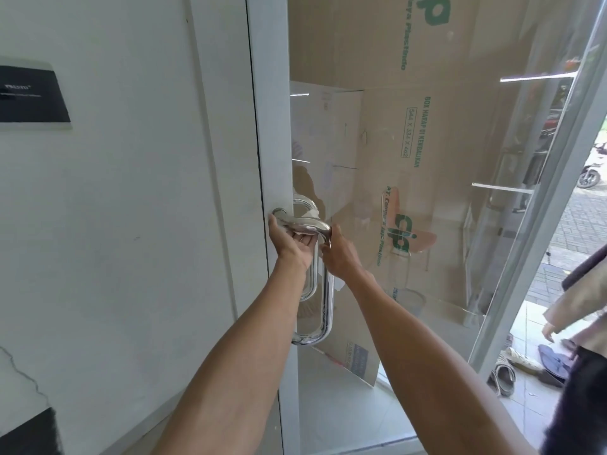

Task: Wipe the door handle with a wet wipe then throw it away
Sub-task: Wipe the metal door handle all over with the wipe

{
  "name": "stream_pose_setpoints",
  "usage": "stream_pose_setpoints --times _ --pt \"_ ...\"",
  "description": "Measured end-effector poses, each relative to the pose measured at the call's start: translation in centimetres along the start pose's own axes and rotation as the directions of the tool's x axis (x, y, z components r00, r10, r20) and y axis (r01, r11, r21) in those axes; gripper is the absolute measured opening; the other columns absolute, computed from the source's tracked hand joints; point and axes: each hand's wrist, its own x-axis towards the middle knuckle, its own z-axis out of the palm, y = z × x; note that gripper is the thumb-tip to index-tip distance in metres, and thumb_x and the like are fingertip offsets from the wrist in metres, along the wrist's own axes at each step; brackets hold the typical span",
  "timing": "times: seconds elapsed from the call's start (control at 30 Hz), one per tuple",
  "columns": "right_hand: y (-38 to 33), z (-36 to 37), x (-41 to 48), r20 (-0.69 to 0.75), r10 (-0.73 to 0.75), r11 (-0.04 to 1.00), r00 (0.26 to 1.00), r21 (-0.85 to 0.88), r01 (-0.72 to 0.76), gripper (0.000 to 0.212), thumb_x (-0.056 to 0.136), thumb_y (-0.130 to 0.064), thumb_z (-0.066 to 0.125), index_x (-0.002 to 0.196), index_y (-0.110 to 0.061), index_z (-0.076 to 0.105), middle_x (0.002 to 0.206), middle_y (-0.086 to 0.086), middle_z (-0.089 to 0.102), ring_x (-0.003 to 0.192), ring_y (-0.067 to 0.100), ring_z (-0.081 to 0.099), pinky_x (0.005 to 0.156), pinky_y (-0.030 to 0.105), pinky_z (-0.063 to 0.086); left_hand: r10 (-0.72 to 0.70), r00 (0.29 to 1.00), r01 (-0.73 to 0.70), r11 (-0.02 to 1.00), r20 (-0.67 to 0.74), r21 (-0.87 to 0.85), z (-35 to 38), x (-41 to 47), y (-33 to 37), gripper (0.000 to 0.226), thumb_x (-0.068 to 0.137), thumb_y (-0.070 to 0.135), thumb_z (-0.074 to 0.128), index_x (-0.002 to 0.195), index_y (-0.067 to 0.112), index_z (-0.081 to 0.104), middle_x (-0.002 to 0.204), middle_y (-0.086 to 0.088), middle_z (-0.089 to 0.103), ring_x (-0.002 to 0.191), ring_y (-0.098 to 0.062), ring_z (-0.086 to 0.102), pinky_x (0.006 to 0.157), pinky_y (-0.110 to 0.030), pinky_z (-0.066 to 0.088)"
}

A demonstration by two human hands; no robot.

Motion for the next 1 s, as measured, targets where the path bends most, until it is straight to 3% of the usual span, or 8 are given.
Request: stream_pose_setpoints --times 0.13,0.27,0.37,0.47,0.6,0.73,0.87,1.0 --pt "0.0 0.2 0.1 -0.001 -0.002 1.000 1.000 -0.016 0.002 0.020 0.092 -0.008 0.050 0.110 -0.004 0.043 0.105 0.020 0.062 0.094 0.040 0.058 0.068 0.037 0.040 -0.010 1.000 0.008 0.998 -0.028 -0.067 -0.8 -0.4 1.6 0.087 0.085 0.063 0.049 0.138 -0.005 0.034 0.134 -0.024 0.046 0.128 -0.039 0.047 0.110 -0.049 0.037" --pt "-0.3 0.4 0.0 -0.002 0.021 1.000 1.000 0.003 -0.021 0.019 0.093 -0.008 0.050 0.111 -0.003 0.045 0.102 0.022 0.062 0.090 0.040 0.058 0.070 0.041 0.043 0.146 0.984 -0.157 0.982 -0.105 -0.105 -0.9 -0.5 2.7 0.074 0.086 0.058 0.052 0.128 -0.003 0.046 0.118 -0.021 0.055 0.116 -0.035 0.056 0.100 -0.048 0.047" --pt "-0.2 0.3 0.1 -0.009 0.024 1.000 1.000 0.004 -0.024 0.019 0.092 -0.008 0.050 0.110 -0.003 0.046 0.102 0.023 0.062 0.090 0.040 0.058 0.070 0.040 0.042 0.366 0.916 -0.317 0.912 -0.165 0.261 0.1 -1.0 1.3 0.047 0.089 0.048 0.057 0.107 0.004 0.060 0.089 -0.013 0.064 0.088 -0.026 0.065 0.081 -0.035 0.053" --pt "-0.4 0.2 0.1 -0.002 0.023 1.000 1.000 -0.015 -0.023 0.020 0.092 -0.012 0.053 0.109 -0.003 0.046 0.105 0.021 0.062 0.094 0.040 0.058 0.075 0.044 0.045 0.577 0.816 -0.352 0.444 0.037 0.824 -0.3 -2.0 -1.9 0.057 0.090 0.052 0.051 0.123 0.006 0.052 0.123 -0.015 0.061 0.116 -0.029 0.057 0.092 -0.033 0.045" --pt "-0.5 0.1 0.1 0.038 -0.026 0.997 0.999 -0.068 0.028 0.028 0.094 -0.016 0.053 0.118 -0.003 0.050 0.110 0.017 0.057 0.094 0.034 0.060 0.080 0.045 0.049 0.499 0.785 -0.454 0.059 0.367 0.889 -2.7 -2.4 -4.5 0.088 0.090 0.053 0.049 0.151 0.009 0.003 0.161 -0.013 0.002 0.148 -0.021 0.012 0.119 -0.031 0.019" --pt "-0.4 0.2 0.2 0.003 0.039 0.995 0.999 0.094 -0.039 0.014 0.099 -0.018 0.040 0.105 -0.008 0.047 0.102 0.017 0.061 0.088 0.032 0.057 0.076 0.043 0.046 0.509 0.633 -0.483 -0.329 0.583 0.812 -4.1 -2.2 -4.6 0.066 0.096 0.039 0.043 0.147 0.004 0.021 0.154 -0.019 0.021 0.143 -0.028 0.023 0.115 -0.040 0.030" --pt "-0.7 0.5 0.4 -0.004 0.041 0.997 0.999 0.061 -0.041 0.020 0.094 -0.015 0.048 0.110 -0.004 0.046 0.107 0.020 0.063 0.095 0.039 0.060 0.074 0.042 0.045 0.465 0.632 -0.384 -0.507 0.620 0.772 -4.7 -1.0 -2.6 0.058 0.098 0.037 0.036 0.146 0.005 0.025 0.156 -0.019 0.020 0.145 -0.029 0.019 0.117 -0.040 0.027" --pt "-0.5 0.8 0.7 -0.008 0.044 0.998 0.999 0.034 -0.044 0.018 0.092 -0.009 0.052 0.108 -0.006 0.045 0.104 0.019 0.062 0.093 0.039 0.059 0.068 0.036 0.041 0.389 0.664 -0.418 -0.516 0.639 0.748 -4.1 0.7 1.0 0.048 0.099 0.031 0.036 0.139 0.006 0.037 0.149 -0.016 0.033 0.141 -0.030 0.027 0.112 -0.045 0.032"
